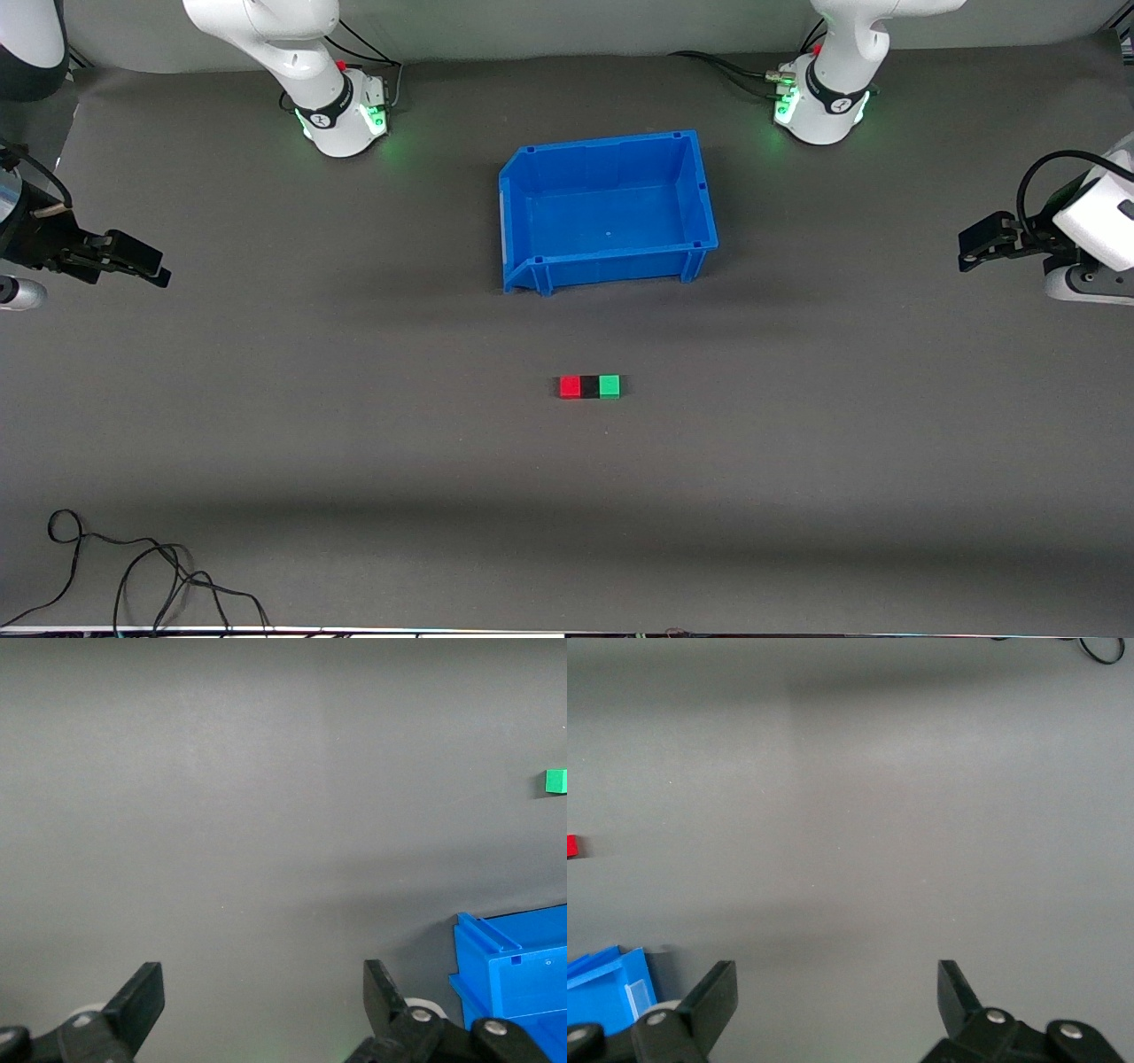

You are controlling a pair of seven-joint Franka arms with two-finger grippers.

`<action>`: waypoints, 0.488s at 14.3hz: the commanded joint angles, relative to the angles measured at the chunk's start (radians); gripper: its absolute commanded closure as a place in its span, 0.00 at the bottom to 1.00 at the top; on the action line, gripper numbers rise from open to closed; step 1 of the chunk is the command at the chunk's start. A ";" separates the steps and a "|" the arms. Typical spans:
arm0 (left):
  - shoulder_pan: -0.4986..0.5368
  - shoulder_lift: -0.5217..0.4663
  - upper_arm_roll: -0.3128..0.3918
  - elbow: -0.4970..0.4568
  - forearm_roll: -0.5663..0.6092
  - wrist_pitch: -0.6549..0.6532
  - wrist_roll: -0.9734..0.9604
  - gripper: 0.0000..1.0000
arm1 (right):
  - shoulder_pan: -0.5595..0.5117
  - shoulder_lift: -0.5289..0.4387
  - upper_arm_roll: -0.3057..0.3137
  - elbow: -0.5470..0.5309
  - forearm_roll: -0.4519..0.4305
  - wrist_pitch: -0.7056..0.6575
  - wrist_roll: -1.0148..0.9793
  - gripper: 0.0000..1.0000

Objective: Attach green and red cubes to black cube

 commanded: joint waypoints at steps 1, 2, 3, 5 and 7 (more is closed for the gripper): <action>-0.008 -0.006 0.002 0.016 0.016 -0.018 -0.008 0.00 | 0.013 -0.021 -0.012 -0.026 -0.025 0.022 0.018 0.00; -0.008 -0.004 0.002 0.017 0.015 -0.018 -0.008 0.00 | 0.020 -0.015 -0.016 -0.025 -0.025 0.022 0.018 0.00; -0.008 -0.004 0.002 0.017 0.015 -0.018 -0.008 0.00 | 0.023 -0.003 -0.018 -0.025 -0.025 0.022 0.018 0.00; -0.006 -0.004 0.002 0.017 0.016 -0.018 -0.008 0.00 | 0.025 -0.001 -0.018 -0.025 -0.025 0.022 0.019 0.00; -0.008 -0.004 0.002 0.017 0.015 -0.018 -0.008 0.00 | 0.025 -0.003 -0.017 -0.025 -0.025 0.022 0.019 0.00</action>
